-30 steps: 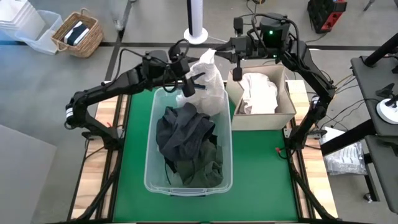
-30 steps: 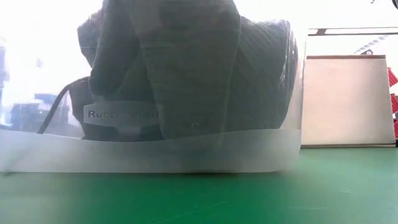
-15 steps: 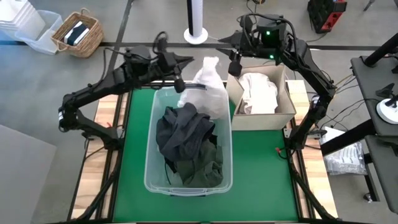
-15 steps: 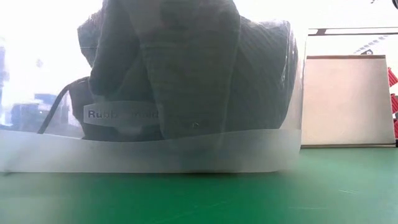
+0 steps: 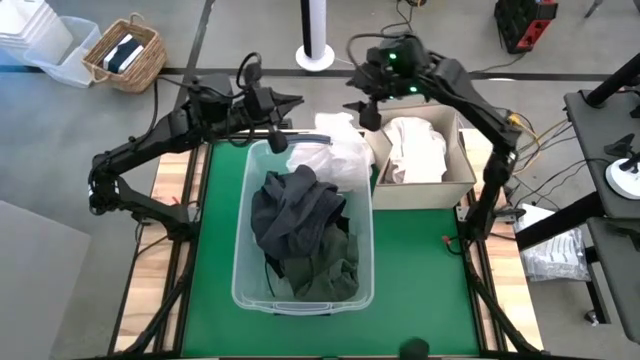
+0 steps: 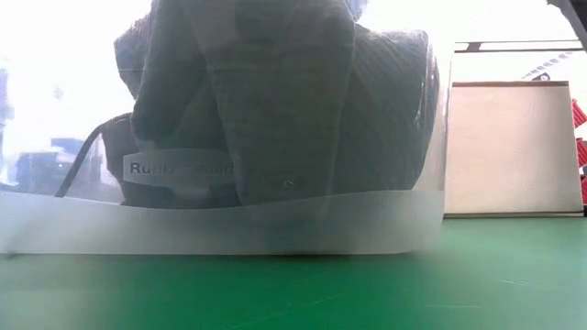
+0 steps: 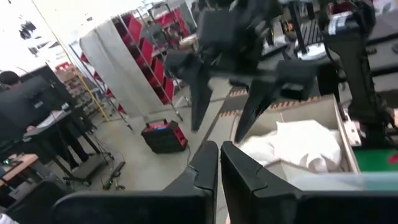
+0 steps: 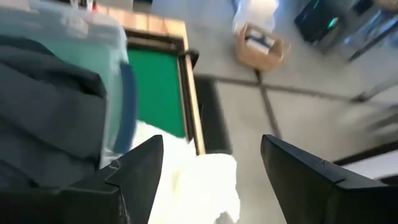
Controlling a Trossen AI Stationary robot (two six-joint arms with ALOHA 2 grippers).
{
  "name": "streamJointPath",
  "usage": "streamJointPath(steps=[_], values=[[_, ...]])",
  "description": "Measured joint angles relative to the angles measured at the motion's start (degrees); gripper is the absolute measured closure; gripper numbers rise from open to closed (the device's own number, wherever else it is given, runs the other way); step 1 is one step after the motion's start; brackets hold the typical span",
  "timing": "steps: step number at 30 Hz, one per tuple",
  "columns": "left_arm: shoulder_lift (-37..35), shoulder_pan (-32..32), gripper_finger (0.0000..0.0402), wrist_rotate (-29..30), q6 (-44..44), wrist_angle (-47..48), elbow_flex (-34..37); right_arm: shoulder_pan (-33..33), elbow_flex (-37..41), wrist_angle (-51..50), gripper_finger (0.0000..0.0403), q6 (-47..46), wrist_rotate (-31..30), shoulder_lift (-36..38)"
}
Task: Sort clothes
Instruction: Put the white blouse into the laundry organizer
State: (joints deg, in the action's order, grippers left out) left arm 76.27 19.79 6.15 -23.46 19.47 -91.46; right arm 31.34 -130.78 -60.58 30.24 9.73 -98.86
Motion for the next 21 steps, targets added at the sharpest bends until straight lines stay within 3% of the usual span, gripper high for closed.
streamJointPath(steps=[5, 10, 14, 21], values=[[-0.5, 0.0, 0.0401, 0.1, 0.3, 3.8, 0.0, 4.5, 0.4, 0.0, 0.0143, 0.5, 1.9, -5.0], [-1.8, 0.0, 0.0402, 0.2, 1.7, 7.9, 0.0, 10.6, 0.3, -0.5, 0.0157, 3.2, 11.3, -10.5], [-3.5, 0.0, 0.0402, 0.2, 2.6, 9.7, 0.0, 14.9, 0.3, -0.7, 0.0164, 3.9, 14.9, -14.1], [-6.0, 0.0, 0.0401, 0.3, 3.1, 12.4, 0.1, 17.5, 0.1, -4.3, 0.015, 3.6, 19.0, -19.4]])
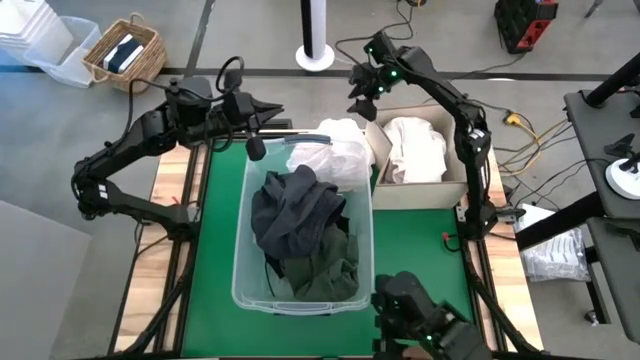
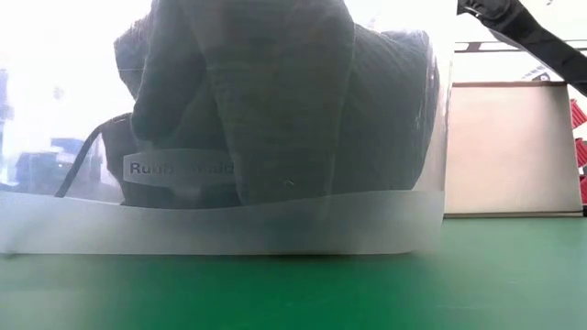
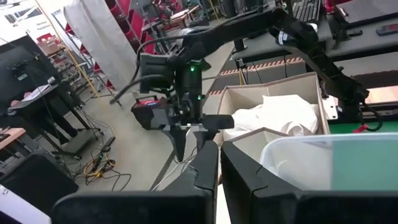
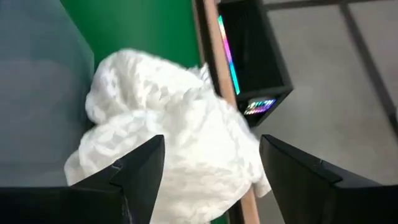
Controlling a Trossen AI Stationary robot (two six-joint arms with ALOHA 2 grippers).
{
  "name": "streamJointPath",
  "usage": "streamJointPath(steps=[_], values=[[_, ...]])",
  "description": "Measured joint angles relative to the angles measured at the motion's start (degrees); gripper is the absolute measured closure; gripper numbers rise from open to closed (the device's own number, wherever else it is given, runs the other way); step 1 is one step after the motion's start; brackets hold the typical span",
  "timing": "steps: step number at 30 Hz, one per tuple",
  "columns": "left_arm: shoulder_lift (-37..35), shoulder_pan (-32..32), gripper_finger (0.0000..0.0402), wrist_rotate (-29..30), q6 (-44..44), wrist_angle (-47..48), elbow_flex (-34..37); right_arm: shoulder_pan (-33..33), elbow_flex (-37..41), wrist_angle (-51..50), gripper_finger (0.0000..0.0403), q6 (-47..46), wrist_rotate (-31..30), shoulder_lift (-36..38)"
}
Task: Sort clothes
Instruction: Put the white blouse into the laundry organizer
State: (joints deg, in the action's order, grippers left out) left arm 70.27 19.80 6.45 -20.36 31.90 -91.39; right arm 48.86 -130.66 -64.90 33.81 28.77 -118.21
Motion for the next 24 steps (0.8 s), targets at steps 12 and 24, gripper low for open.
streamJointPath(steps=[12, 24], values=[[-0.5, 0.0, 0.0401, 0.0, -0.1, 4.3, 0.0, -2.2, 0.3, -8.8, 0.012, 14.2, -0.2, -2.8], [-1.7, 0.0, 0.0401, 0.0, -0.1, 5.1, 0.0, -4.6, 0.9, -7.7, 0.0133, 11.7, -1.8, -2.8]])
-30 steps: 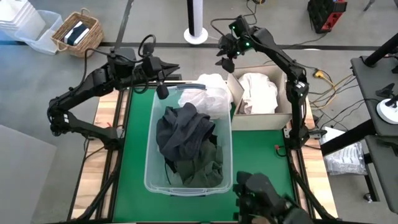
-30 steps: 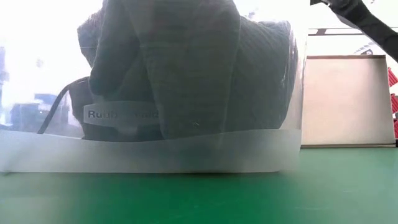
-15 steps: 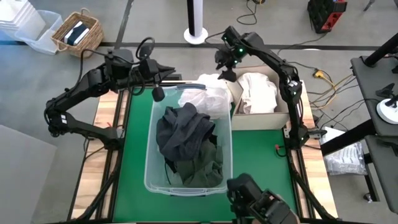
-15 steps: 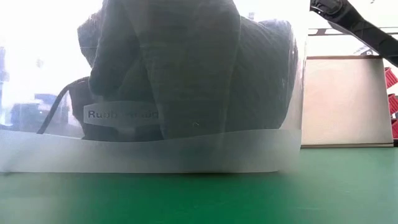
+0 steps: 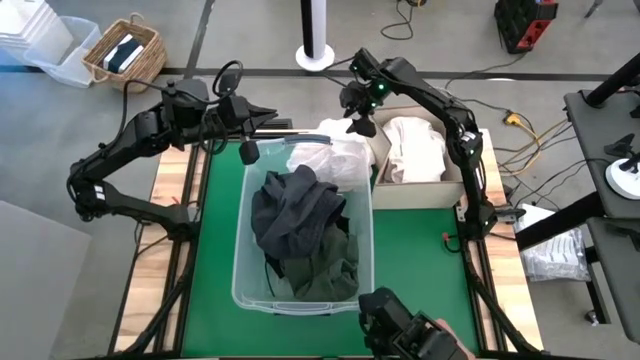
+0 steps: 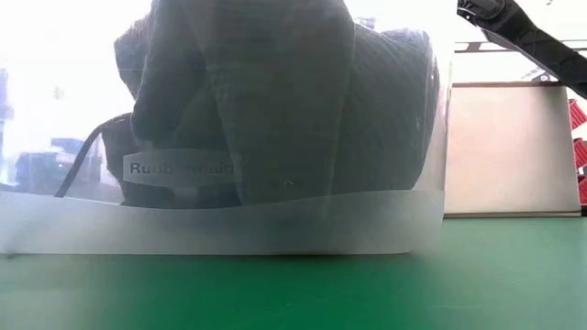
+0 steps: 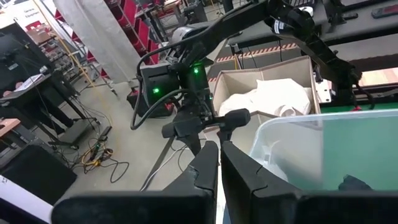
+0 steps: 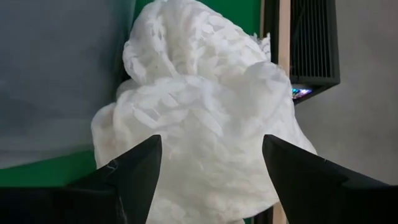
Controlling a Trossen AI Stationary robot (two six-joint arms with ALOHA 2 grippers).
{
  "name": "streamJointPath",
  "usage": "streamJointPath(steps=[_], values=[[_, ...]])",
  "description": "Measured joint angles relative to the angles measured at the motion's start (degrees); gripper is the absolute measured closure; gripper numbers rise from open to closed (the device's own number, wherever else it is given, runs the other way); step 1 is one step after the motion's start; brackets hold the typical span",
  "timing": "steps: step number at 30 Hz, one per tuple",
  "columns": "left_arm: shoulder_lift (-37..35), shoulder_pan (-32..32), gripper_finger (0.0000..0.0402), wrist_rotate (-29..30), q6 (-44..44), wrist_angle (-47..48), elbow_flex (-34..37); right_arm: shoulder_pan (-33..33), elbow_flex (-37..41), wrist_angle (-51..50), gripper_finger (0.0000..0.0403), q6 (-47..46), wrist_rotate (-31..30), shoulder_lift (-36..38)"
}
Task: Sort clothes
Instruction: Put the white blouse into the laundry organizer
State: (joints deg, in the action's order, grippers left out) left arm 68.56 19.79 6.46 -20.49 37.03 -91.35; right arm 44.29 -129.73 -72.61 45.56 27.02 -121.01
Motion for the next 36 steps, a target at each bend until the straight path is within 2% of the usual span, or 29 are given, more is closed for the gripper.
streamJointPath(steps=[3, 13, 20, 25, 30, 36], values=[[-0.3, 0.0, 0.0401, 0.0, 0.0, 0.6, 0.0, -0.3, 0.0, 0.0, 0.0123, -0.6, -0.8, 0.0], [-1.3, 0.0, 0.0401, 0.0, 0.0, 1.6, 0.0, -3.5, 1.2, 1.0, 0.0104, -0.2, -12.1, 0.0], [-1.8, 0.0, 0.0401, 0.0, 0.0, 1.9, 0.0, -5.1, 1.3, 1.9, 0.0112, -0.6, -15.4, 0.0], [-2.0, 0.0, 0.0401, 0.0, 0.0, 2.6, 0.0, -5.9, 1.6, 2.7, 0.0099, -2.1, -17.0, 0.0], [-1.9, 0.0, 0.0401, 0.0, 0.0, 2.7, 0.0, -6.3, 1.6, 2.7, 0.0088, -2.1, -17.3, 0.0], [-1.9, 0.0, 0.0401, 0.0, 0.0, 3.2, 0.1, -6.4, 1.9, 2.7, 0.0096, -0.4, -17.2, 0.0]])
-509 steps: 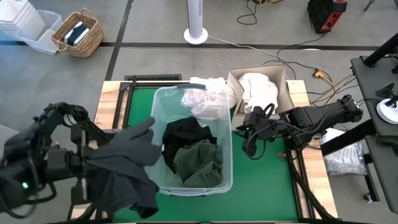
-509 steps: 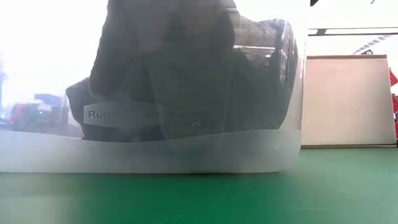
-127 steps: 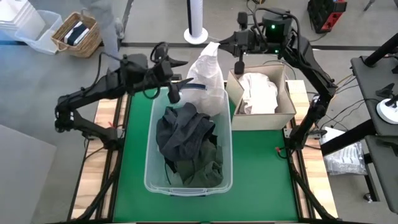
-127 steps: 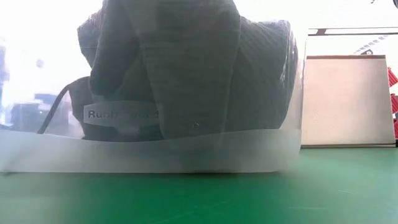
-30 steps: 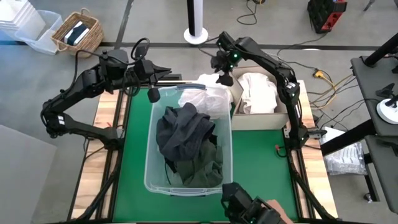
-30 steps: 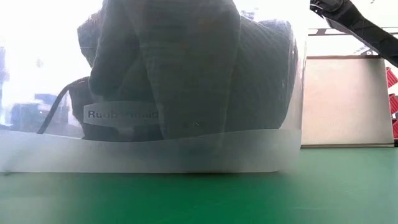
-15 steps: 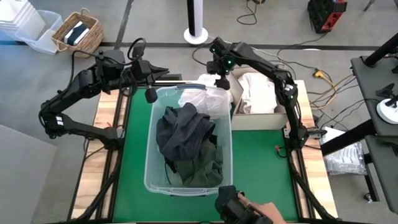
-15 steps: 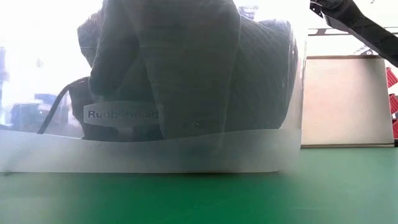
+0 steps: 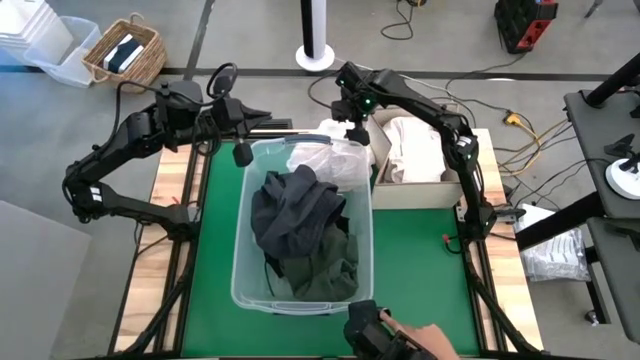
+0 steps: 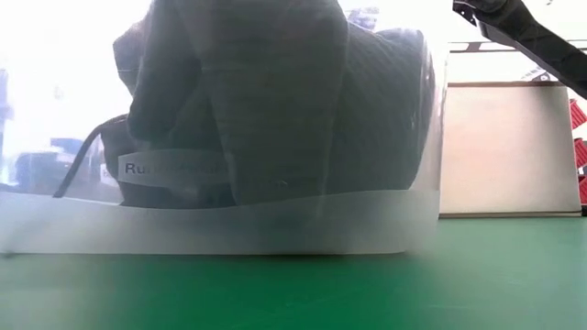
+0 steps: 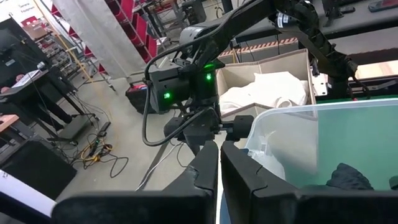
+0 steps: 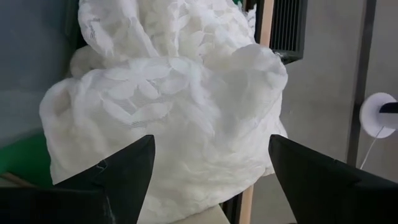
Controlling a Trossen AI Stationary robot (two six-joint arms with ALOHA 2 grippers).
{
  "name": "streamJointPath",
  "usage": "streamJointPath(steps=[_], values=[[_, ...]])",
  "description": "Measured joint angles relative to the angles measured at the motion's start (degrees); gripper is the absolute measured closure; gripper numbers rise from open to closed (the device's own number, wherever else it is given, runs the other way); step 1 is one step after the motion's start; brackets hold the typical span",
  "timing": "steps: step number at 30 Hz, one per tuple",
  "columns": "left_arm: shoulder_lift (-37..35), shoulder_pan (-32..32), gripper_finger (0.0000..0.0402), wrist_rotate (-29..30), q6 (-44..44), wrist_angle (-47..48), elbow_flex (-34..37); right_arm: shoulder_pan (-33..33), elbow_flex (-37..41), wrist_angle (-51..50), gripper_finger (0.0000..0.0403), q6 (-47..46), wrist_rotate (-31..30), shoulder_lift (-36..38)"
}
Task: Sort clothes
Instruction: Put the white blouse into the laundry organizer
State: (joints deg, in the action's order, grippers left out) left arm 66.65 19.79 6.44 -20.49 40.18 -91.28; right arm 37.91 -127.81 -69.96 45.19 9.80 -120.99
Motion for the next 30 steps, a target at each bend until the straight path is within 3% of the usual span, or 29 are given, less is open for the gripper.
streamJointPath(steps=[17, 27, 30], values=[[0.0, 0.0, 0.0401, 0.0, 0.2, 1.3, 0.9, 0.0, 0.6, 0.6, 0.0102, 9.9, 0.2, 0.1], [-0.2, 0.0, 0.0401, 0.0, 0.2, 1.3, 1.1, 1.0, -4.9, -0.6, 0.0131, 12.8, 0.8, 0.7], [-0.5, 0.0, 0.0401, 0.0, 0.2, 1.2, 1.1, 2.0, -6.0, -0.9, 0.0153, 15.9, 4.3, 0.7]])
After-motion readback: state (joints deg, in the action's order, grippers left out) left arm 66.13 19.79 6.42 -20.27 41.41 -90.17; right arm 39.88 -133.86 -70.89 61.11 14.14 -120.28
